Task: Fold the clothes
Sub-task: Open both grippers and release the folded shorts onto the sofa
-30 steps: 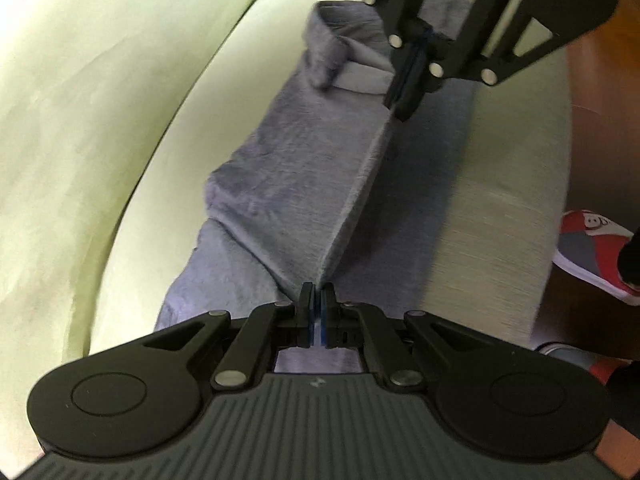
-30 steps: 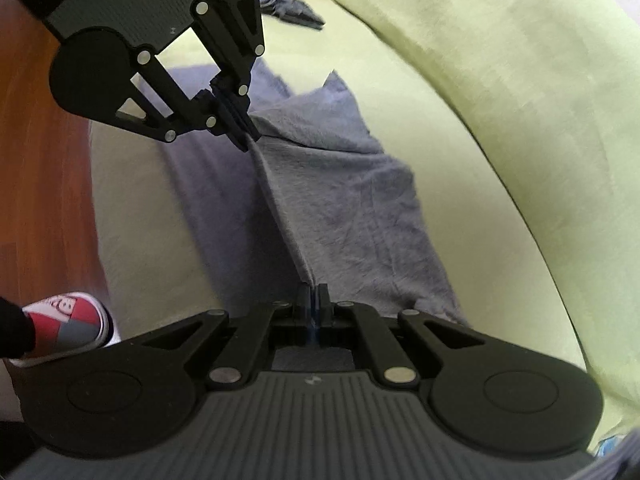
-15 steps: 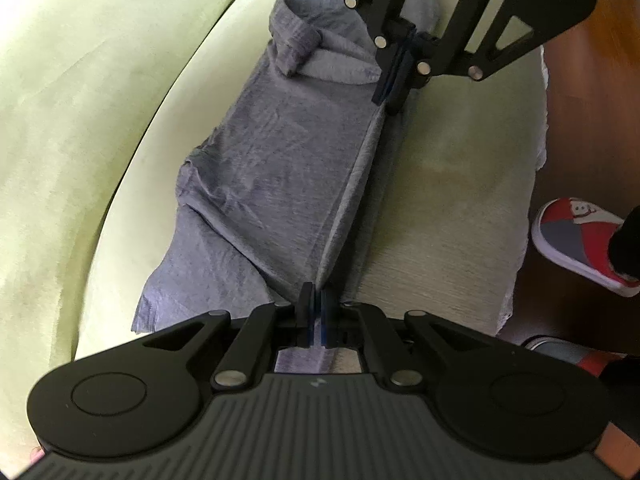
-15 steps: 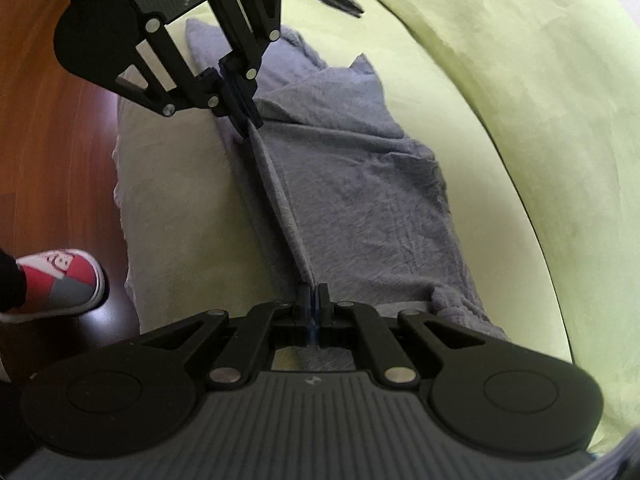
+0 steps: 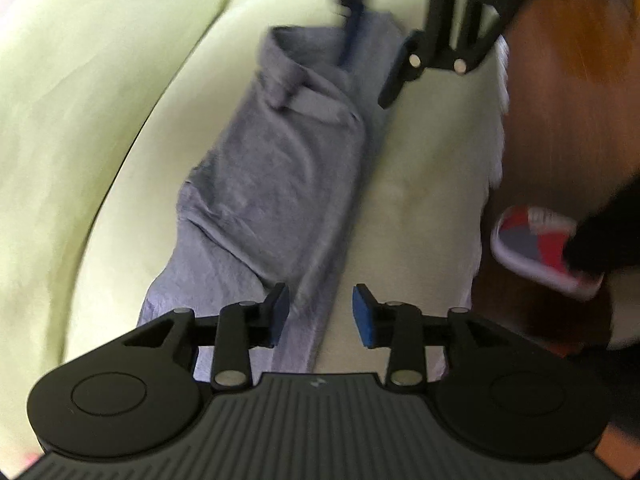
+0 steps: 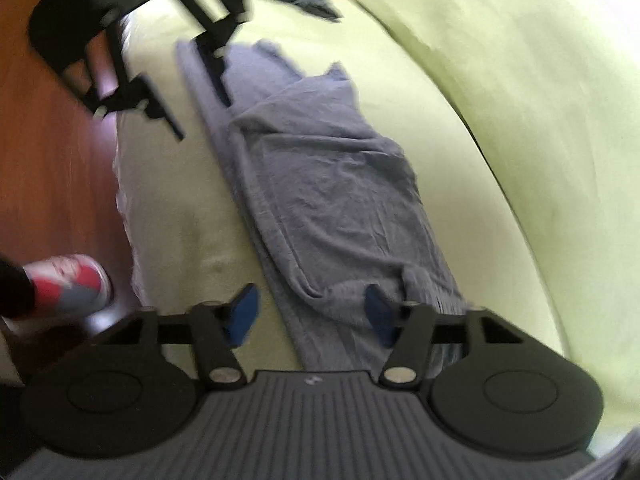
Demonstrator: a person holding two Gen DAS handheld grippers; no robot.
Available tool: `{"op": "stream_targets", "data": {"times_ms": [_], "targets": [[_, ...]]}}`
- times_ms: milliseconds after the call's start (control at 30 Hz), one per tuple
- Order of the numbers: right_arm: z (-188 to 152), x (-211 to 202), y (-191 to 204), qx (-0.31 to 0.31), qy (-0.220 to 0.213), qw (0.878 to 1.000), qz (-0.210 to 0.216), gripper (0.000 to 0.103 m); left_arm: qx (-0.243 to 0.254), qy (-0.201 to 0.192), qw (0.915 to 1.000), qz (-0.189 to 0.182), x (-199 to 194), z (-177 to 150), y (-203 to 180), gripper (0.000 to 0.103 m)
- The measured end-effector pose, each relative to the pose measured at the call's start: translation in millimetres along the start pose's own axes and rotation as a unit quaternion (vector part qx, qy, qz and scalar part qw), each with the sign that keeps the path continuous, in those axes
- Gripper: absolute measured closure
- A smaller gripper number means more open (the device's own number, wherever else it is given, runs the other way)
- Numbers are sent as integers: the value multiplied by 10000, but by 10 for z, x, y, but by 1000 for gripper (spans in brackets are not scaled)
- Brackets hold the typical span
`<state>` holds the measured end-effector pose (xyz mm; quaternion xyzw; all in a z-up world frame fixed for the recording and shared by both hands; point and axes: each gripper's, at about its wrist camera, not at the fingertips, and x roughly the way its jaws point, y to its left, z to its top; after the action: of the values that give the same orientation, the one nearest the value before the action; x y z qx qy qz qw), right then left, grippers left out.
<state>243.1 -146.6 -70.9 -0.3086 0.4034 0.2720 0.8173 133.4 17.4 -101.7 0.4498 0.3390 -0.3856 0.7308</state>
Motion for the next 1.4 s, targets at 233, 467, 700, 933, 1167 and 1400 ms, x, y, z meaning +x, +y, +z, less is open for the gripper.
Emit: {"op": "stream_targets", "data": {"times_ms": [233,467,700,933,1167,1400], "targets": [[-30,70,-555,437,167,9962,-738,75,-1627,-334,9853,-394,452,503,354,59],[-50,321,-500,-1441,44,9876,-617,75,-2302,-143,9712,-596,879,767,253,61],[-210,690,-246,-2662,-11,9610,-744,76,-2588,-227,9626,-766,925,723,246,59],[-263,286,-447,-2255,-481,9711,-618,97,-2454,-149,9661,-791,809,696,125,58],[-689,-134,-543,-2620,-132,9648,-203,97,-2243,-18,9708,-853,800,727,103,56],[-1168,-153,-439,-2946,265,9552,-68,97,-1973,13,9756,-968,767,716,106,54]]}}
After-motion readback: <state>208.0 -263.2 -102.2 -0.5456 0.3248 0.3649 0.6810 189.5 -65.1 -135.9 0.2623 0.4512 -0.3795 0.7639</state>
